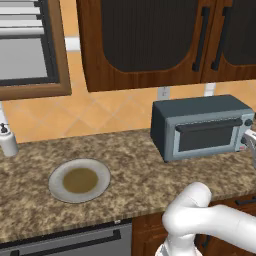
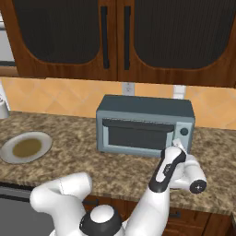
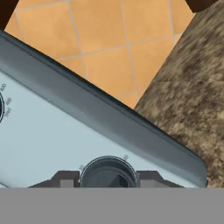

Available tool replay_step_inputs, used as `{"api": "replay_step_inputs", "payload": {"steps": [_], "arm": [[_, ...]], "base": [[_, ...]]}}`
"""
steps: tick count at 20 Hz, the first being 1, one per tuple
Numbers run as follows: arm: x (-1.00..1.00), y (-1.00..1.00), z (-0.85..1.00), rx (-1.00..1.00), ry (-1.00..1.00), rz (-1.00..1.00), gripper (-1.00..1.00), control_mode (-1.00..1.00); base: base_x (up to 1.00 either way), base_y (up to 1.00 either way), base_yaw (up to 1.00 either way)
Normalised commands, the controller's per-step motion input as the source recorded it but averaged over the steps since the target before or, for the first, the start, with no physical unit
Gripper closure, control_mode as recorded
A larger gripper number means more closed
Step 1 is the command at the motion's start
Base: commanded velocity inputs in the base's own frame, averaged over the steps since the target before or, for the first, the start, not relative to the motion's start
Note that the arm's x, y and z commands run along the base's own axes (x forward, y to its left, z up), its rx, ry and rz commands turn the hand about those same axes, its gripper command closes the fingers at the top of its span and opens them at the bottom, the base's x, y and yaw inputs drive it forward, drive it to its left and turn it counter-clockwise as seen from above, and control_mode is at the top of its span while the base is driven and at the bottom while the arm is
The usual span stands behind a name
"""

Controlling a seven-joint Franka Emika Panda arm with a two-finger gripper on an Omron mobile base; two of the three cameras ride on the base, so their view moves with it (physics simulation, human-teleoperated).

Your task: Pick up the kebab skewer and baguette bread, and place them inside the toaster oven. Close the toaster oven door and start by setting the timer.

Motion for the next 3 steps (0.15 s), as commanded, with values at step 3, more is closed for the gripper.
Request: {"api": "replay_step_inputs", "payload": {"steps": [3], "arm": [[0.0,0.0,0.0,0.32,0.0,-0.08,1.0,-1.0]], "base": [[0.0,0.0,0.0]]}}
